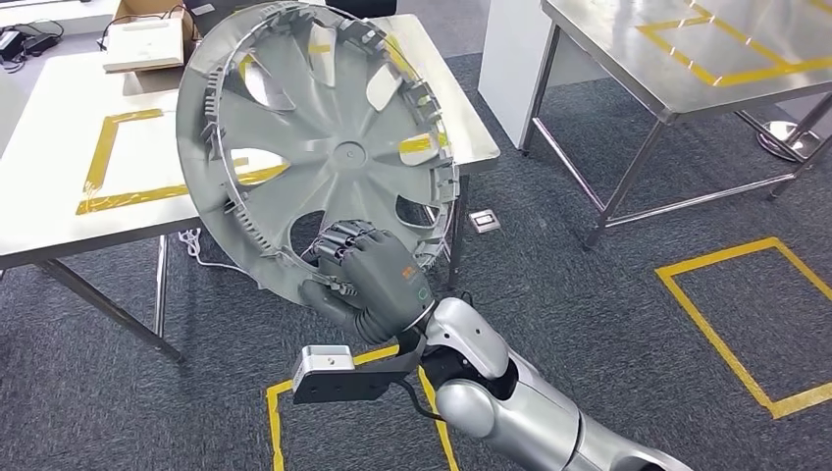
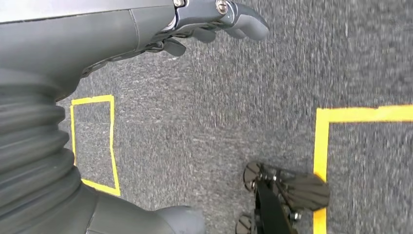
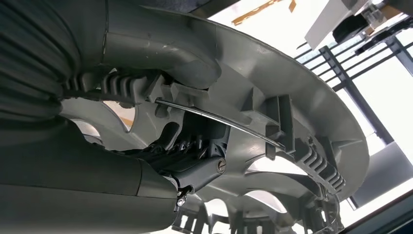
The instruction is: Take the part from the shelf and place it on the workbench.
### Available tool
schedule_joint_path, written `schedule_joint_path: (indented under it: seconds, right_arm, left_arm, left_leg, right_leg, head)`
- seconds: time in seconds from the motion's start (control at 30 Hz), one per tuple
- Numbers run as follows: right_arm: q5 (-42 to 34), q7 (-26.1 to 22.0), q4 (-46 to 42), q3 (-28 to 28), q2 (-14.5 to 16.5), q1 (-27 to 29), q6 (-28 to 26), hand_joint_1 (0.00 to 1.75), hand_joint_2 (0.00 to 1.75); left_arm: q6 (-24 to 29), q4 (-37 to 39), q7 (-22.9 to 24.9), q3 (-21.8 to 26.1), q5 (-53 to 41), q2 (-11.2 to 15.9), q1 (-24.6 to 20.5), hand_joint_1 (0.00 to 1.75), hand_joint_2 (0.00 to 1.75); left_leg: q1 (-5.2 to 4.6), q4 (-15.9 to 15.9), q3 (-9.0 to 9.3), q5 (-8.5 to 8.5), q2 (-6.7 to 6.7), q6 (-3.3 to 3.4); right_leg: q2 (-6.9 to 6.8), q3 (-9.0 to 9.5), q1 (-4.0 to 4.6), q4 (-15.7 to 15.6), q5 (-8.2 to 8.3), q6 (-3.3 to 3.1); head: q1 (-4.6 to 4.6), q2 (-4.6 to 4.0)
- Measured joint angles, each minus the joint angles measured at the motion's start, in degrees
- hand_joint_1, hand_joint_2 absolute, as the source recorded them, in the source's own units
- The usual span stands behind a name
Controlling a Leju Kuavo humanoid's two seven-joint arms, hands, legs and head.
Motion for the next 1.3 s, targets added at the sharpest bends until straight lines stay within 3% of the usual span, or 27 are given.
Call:
schedule_joint_path:
  seconds: [0.2, 0.37, 0.47, 0.53, 0.6, 0.63, 0.67, 0.7, 0.73, 0.8, 0.83, 0.97, 1.03, 1.1, 1.13, 1.17, 1.2, 1.27, 1.3]
  right_arm:
    - [0.0, 0.0, 0.0, 0.0, 0.1, -0.7, 0.0, 1.75, 1.75]
    - [-0.2, -0.2, 0.4, 0.0, 0.3, -0.9, 0.2, 1.75, 1.75]
    - [-0.6, -0.3, 0.9, 0.0, 0.6, -1.5, 0.4, 1.75, 1.75]
    - [-0.7, -0.4, 1.2, -0.1, 0.6, -1.6, 0.4, 1.75, 1.75]
    - [-0.7, -0.5, 1.6, -0.1, 0.6, -1.6, 0.4, 1.75, 1.75]
    - [-0.7, -0.5, 1.7, -0.1, 0.6, -1.6, 0.4, 1.75, 1.75]
    - [-0.7, -0.5, 1.9, -0.1, 0.6, -1.6, 0.4, 1.75, 1.75]
    - [-0.7, -0.5, 2.1, -0.1, 0.6, -1.6, 0.4, 1.75, 1.75]
    - [-0.7, -0.5, 2.2, -0.1, 0.6, -1.6, 0.4, 1.75, 1.75]
    - [-0.7, -0.5, 2.3, -0.1, 0.6, -1.6, 0.4, 1.75, 1.75]
    - [-0.7, -0.5, 2.3, -0.1, 0.6, -1.6, 0.4, 1.75, 1.75]
    - [-0.7, -0.5, 2.4, -0.1, 0.6, -1.6, 0.4, 1.75, 1.75]
    - [-0.7, -0.5, 2.4, -0.2, 0.7, -1.6, 0.4, 1.75, 1.75]
    - [-0.7, -0.5, 2.4, -0.2, 0.7, -1.6, 0.4, 1.75, 1.75]
    - [-0.7, -0.5, 2.5, -0.2, 0.7, -1.6, 0.4, 1.75, 1.75]
    - [-0.7, -0.5, 2.6, -0.1, 0.7, -1.6, 0.4, 1.75, 1.75]
    - [-0.8, -0.5, 2.6, -0.1, 0.7, -1.6, 0.4, 1.75, 1.75]
    - [-0.9, -0.5, 2.7, -0.1, 0.8, -1.7, 0.4, 1.75, 1.75]
    - [-0.9, -0.5, 2.8, -0.1, 0.8, -1.7, 0.3, 1.75, 1.75]
  left_arm:
    - [0.0, 0.0, 0.0, 0.0, 0.1, 0.0, 0.0, 0.00, 1.75]
    - [0.0, 0.0, 0.0, 0.0, 0.4, 0.0, 0.0, 0.00, 1.75]
    - [0.1, 0.0, -0.2, 0.1, 0.5, 0.0, 0.0, 0.00, 1.75]
    - [0.1, 0.0, -0.4, 0.1, 0.5, -0.1, -0.1, 0.00, 1.75]
    - [0.1, 0.0, -0.6, 0.1, 0.5, -0.1, -0.1, 0.00, 1.75]
    - [0.0, 0.0, -0.6, 0.1, 0.4, -0.1, -0.1, 0.00, 1.75]
    - [0.0, 0.1, -0.6, 0.1, 0.4, -0.1, 0.0, 0.00, 1.75]
    - [0.0, 0.1, -0.7, 0.1, 0.4, -0.1, 0.0, 0.00, 1.75]
    - [-0.1, 0.1, -0.7, 0.1, 0.4, -0.1, 0.0, 0.00, 1.75]
    - [-0.1, 0.1, -0.7, 0.1, 0.3, 0.0, 0.0, 0.00, 1.75]
    - [-0.1, 0.1, -0.7, 0.1, 0.3, 0.0, 0.0, 0.00, 1.75]
    - [-0.1, 0.1, -0.8, 0.1, 0.3, 0.1, 0.0, 0.00, 1.75]
    - [-0.1, 0.1, -0.8, 0.1, 0.3, 0.0, -0.1, 0.00, 1.75]
    - [-0.1, 0.1, -0.9, 0.1, 0.3, 0.0, 0.0, 0.00, 1.75]
    - [-0.1, 0.1, -0.9, 0.1, 0.2, 0.0, 0.0, 0.00, 1.75]
    - [-0.1, 0.1, -0.9, 0.1, 0.1, 0.0, 0.1, 0.00, 1.75]
    - [-0.1, 0.1, -0.9, 0.1, 0.0, 0.1, 0.1, 0.00, 1.75]
    - [-0.1, 0.1, -0.9, 0.1, -0.1, 0.1, 0.2, 0.00, 1.75]
    - [-0.1, 0.1, -0.9, 0.1, -0.1, 0.1, 0.2, 0.00, 1.75]
  left_leg:
    - [-0.19, 0.0, -0.26, 0.13, -0.03, 0.66]
    - [-0.60, 0.4, -0.60, -0.02, -0.01, 1.44]
    - [-0.24, -0.5, -0.16, 0.26, -0.09, 2.08]
    - [0.10, -1.0, 0.25, 0.50, -0.20, 2.45]
    - [0.15, -1.0, 0.29, 0.34, -0.39, 2.49]
    - [0.19, -1.0, 0.34, 0.19, -0.53, 2.38]
    - [0.30, -0.9, 0.44, 0.01, -0.69, 2.15]
    - [0.48, -0.7, 0.59, -0.22, -0.88, 1.84]
    - [0.70, -0.5, 0.77, -0.54, -1.06, 1.44]
    - [0.87, 0.1, 0.91, -1.29, -1.38, 0.42]
    - [0.83, 0.3, 0.95, -1.58, -1.47, -0.07]
    - [0.99, 0.3, 1.38, -2.16, -1.33, -1.59]
    - [1.02, 4.5, -0.64, -3.60, -0.86, -1.93]
    - [0.92, 12.4, -5.33, -5.87, -0.59, -1.97]
    - [0.87, 15.5, -7.66, -6.19, -0.57, -1.91]
    - [0.77, 16.7, -9.15, -5.38, -0.57, -1.76]
    - [0.63, 15.5, -9.56, -3.32, -0.57, -1.48]
    - [0.18, 8.6, -7.77, 2.31, -0.53, -0.67]
    - [-0.13, 5.3, -6.48, 4.05, -0.45, -0.23]
  right_leg:
    - [-0.04, 0.05, -0.13, -0.6, 0.48, 0.94]
    - [-0.21, 0.02, -0.59, -0.9, 0.71, 2.35]
    - [0.08, -0.20, -0.65, -0.1, 0.06, 2.87]
    - [0.87, -2.32, -0.79, 4.5, -2.51, 3.17]
    - [1.25, -6.37, -0.96, 12.2, -5.95, 3.44]
    - [1.28, -7.91, -1.10, 14.9, -6.59, 3.57]
    - [1.29, -8.46, -1.24, 15.5, -6.09, 3.69]
    - [1.28, -7.73, -1.41, 13.7, -4.47, 3.79]
    - [1.28, -6.00, -1.61, 10.0, -2.24, 3.92]
    - [1.55, -2.66, -1.76, 3.1, 0.37, 3.87]
    - [1.71, -1.84, -1.71, 1.3, 0.62, 3.56]
    - [1.87, -1.03, -1.54, 0.7, -0.31, 1.40]
    - [1.73, 0.01, -1.60, 0.4, -0.85, 0.43]
    - [1.62, 1.01, -1.37, 0.4, -1.77, -0.18]
    - [1.63, 1.63, -1.22, 0.4, -2.32, -0.31]
    - [1.68, 2.36, -1.10, 0.4, -2.92, -0.37]
    - [1.72, 3.25, -1.01, 0.4, -3.58, -0.34]
    - [1.72, 5.07, -0.96, 0.3, -5.06, -0.07]
    - [1.72, 5.74, -0.86, 0.3, -5.75, 0.22]
  head:
    - [-0.01, 0.00]
    - [-0.04, 0.00]
    - [-0.01, 0.00]
    - [0.09, 0.00]
    - [0.15, 0.00]
    - [0.16, 0.00]
    - [0.16, 0.00]
    - [0.16, 0.00]
    - [0.17, 0.00]
    - [0.25, 0.00]
    - [0.29, 0.00]
    - [0.23, 0.00]
    - [0.02, 0.00]
    - [-0.10, 0.00]
    - [-0.11, 0.00]
    - [-0.10, 0.00]
    - [-0.11, 0.00]
    - [-0.10, 0.00]
    - [-0.15, 0.00]
